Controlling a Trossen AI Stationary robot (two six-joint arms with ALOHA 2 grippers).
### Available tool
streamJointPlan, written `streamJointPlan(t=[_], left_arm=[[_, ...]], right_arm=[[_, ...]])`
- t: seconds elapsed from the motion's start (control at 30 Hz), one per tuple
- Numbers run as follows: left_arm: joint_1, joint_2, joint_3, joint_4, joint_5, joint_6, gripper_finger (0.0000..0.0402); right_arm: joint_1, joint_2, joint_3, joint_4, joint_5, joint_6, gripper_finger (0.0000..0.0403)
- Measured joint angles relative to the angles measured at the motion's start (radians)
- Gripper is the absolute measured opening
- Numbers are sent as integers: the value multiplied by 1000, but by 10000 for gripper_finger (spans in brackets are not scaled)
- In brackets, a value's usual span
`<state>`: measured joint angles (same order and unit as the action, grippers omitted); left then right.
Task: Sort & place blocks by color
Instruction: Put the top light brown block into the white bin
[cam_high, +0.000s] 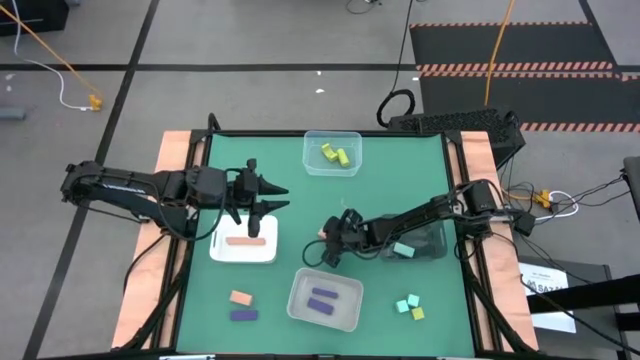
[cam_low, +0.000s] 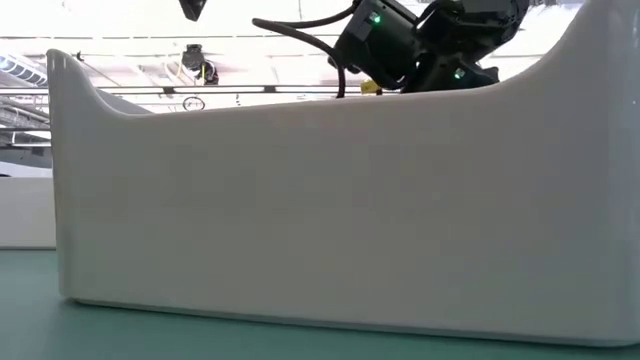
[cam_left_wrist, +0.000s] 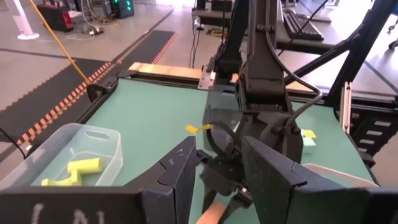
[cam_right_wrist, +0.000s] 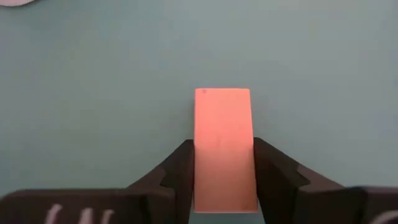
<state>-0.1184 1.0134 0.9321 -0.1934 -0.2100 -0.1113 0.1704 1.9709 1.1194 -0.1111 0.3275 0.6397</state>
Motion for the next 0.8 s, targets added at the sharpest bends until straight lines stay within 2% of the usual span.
streamJointPlan(t=[0.3,0.53,0.67,0.8], left_arm=[[1,0,0,9,0,-81,131],[1,0,0,-62,3,-93,131],[1,0,0,-86,3,-93,131],[1,0,0,-95,3,-101,131]], right_arm=[[-5,-31,-4,-31,-44,-6,112],[-36,-176,-8,-45,-65,-29,112],[-60,-265,-8,-12,-29,-54,112],[-74,-355,-7,55,58,-97,112]])
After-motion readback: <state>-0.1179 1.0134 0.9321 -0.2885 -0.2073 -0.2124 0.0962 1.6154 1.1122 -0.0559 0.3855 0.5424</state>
